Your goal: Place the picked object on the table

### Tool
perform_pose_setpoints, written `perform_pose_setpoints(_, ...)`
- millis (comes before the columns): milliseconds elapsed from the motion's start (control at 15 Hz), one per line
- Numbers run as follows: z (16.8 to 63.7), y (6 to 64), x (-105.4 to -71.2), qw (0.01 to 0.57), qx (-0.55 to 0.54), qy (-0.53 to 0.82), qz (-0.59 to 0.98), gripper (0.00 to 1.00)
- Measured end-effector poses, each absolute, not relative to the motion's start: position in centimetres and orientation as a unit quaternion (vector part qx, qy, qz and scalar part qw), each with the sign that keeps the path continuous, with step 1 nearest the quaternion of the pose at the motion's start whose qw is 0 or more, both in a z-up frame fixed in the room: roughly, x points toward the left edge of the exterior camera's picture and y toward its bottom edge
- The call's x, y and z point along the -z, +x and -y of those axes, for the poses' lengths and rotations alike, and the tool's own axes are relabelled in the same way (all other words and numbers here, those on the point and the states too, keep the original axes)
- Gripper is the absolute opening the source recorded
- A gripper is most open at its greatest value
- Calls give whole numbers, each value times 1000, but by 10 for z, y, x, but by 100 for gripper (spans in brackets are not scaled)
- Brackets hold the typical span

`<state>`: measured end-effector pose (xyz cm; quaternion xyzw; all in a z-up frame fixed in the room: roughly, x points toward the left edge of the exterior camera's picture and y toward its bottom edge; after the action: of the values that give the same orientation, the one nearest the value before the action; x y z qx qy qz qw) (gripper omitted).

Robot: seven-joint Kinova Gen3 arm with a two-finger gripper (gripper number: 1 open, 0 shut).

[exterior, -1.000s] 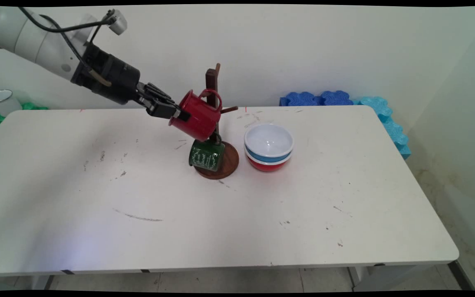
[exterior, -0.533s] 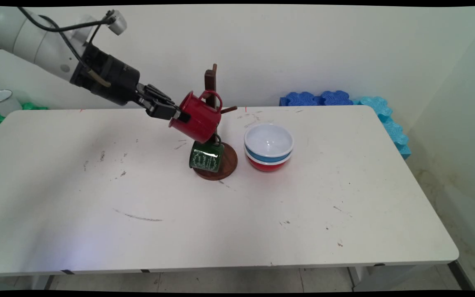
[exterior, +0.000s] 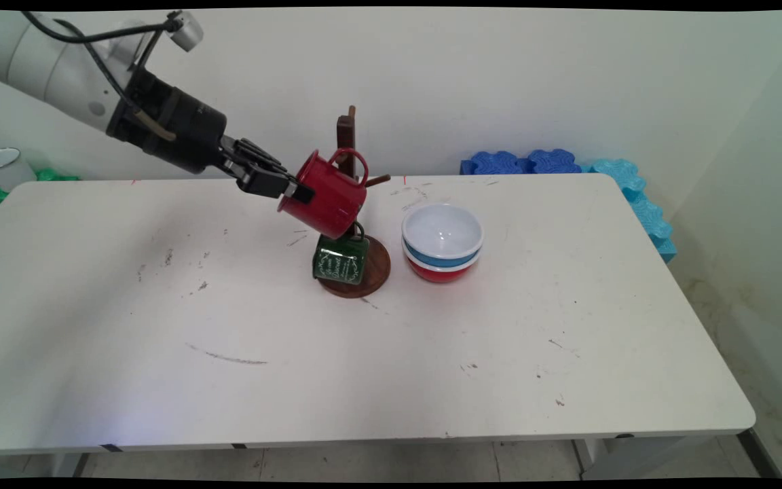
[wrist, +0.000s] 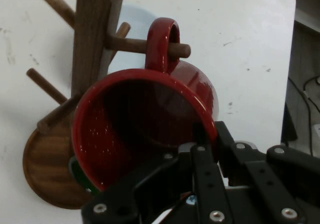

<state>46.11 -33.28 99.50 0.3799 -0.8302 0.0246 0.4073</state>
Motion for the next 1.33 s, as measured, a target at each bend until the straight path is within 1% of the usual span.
perform_pose_setpoints(1333, 294, 456, -1020, 406, -7, 373, 834, 0)
